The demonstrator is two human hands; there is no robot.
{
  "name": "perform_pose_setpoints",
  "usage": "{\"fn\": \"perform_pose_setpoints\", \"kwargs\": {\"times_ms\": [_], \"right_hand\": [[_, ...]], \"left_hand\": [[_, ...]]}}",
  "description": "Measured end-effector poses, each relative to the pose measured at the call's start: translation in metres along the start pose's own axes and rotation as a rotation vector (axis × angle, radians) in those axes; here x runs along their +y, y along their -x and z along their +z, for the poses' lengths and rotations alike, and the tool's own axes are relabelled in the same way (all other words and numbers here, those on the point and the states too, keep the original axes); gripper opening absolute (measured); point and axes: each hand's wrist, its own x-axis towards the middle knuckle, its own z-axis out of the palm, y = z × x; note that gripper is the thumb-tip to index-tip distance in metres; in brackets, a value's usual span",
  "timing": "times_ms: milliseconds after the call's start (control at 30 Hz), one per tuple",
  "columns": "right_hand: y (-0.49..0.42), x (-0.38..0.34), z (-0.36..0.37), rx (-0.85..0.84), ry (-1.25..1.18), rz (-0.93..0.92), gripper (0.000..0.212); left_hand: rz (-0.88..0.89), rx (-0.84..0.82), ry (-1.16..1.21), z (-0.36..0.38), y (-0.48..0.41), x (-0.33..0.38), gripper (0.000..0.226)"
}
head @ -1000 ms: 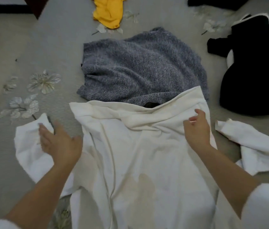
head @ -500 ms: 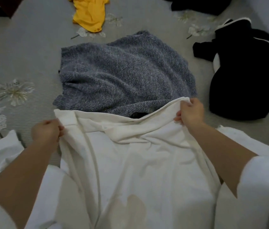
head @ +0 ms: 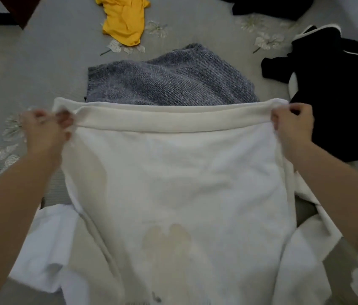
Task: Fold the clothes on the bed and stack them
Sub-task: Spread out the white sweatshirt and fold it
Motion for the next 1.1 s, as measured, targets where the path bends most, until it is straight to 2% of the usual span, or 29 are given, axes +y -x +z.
{"fn": "perform_pose_setpoints", "kwargs": {"times_ms": [67,100,200,300,400,500,600,700,767,900,1000,1100], "right_hand": [[0.008,0.008,0.005,-0.211,0.026,0.109,0.073],[0.018,0.017,0.006,-0.309,0.084,0.109,0.084],[0.066,0.051,-0.003,-0.448,0.512,-0.188,0.082],[0.125,0.089,-0.022,-0.523,0.679,-0.446,0.073],[0.172,0.127,-0.048,-0.637,0.919,-0.533,0.072],[0.205,0.156,-0.079,-0.748,1.231,-0.508,0.075],[0.222,0.176,-0.119,-0.747,1.448,-0.425,0.077],[0.224,0.183,-0.161,-0.671,1.627,-0.361,0.074],[0.227,0.181,-0.177,-0.64,1.687,-0.325,0.067],[0.233,0.184,-0.203,-0.67,1.769,-0.386,0.063],[0.228,0.194,-0.244,-0.66,1.791,-0.328,0.063],[0.226,0.198,-0.277,-0.672,1.699,-0.158,0.068]], "left_hand": [[-0.039,-0.188,-0.082,0.011,0.014,-0.012,0.032],[-0.042,-0.265,-0.163,0.015,0.025,-0.024,0.044],[0.176,-0.454,-0.604,0.013,0.075,-0.075,0.061],[0.419,-0.556,-1.071,-0.008,0.136,-0.128,0.064],[0.531,-0.65,-1.375,-0.036,0.194,-0.155,0.072],[0.619,-0.665,-1.518,-0.057,0.233,-0.171,0.08],[0.533,-0.638,-1.738,-0.083,0.243,-0.174,0.091],[0.406,-0.588,-1.882,-0.101,0.246,-0.17,0.078],[0.393,-0.6,-1.848,-0.103,0.258,-0.169,0.075],[0.432,-0.694,-1.796,-0.101,0.313,-0.184,0.073],[0.238,-0.642,-1.866,-0.103,0.347,-0.2,0.071],[0.045,-0.571,-1.768,-0.093,0.368,-0.201,0.074]]}}
